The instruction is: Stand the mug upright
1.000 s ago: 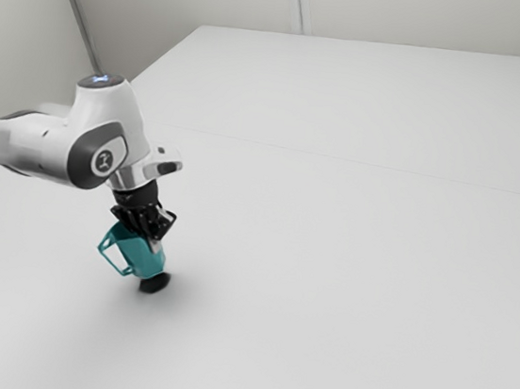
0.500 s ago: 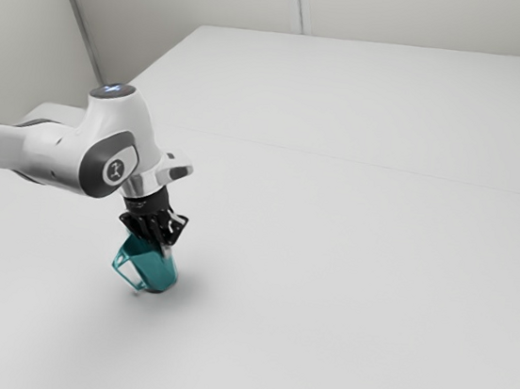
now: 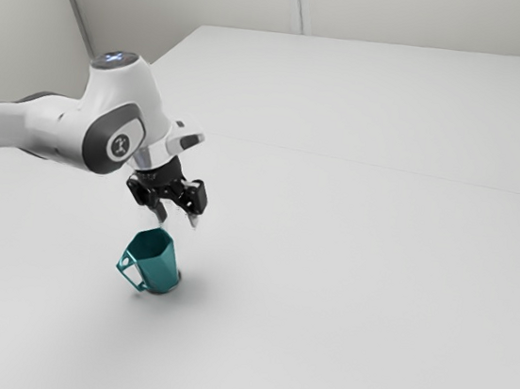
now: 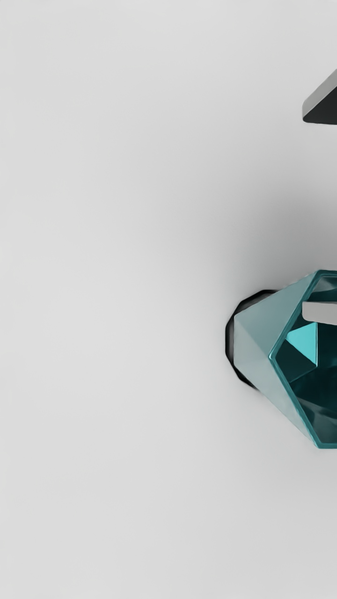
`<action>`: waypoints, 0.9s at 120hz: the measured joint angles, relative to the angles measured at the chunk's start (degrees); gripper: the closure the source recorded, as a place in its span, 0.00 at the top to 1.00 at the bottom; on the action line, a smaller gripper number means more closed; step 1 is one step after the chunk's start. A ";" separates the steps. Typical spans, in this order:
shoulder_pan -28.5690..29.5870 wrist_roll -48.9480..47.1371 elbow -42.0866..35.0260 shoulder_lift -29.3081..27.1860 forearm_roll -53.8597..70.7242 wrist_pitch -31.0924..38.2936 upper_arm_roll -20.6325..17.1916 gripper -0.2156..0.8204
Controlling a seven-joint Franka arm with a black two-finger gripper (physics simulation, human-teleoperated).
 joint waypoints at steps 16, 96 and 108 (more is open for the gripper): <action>-0.03 -0.21 6.10 0.79 -0.12 -5.49 -0.42 0.68; 1.41 1.62 36.27 8.79 1.74 -31.15 0.11 0.77; 1.87 2.33 39.04 9.02 2.12 -33.59 0.17 0.77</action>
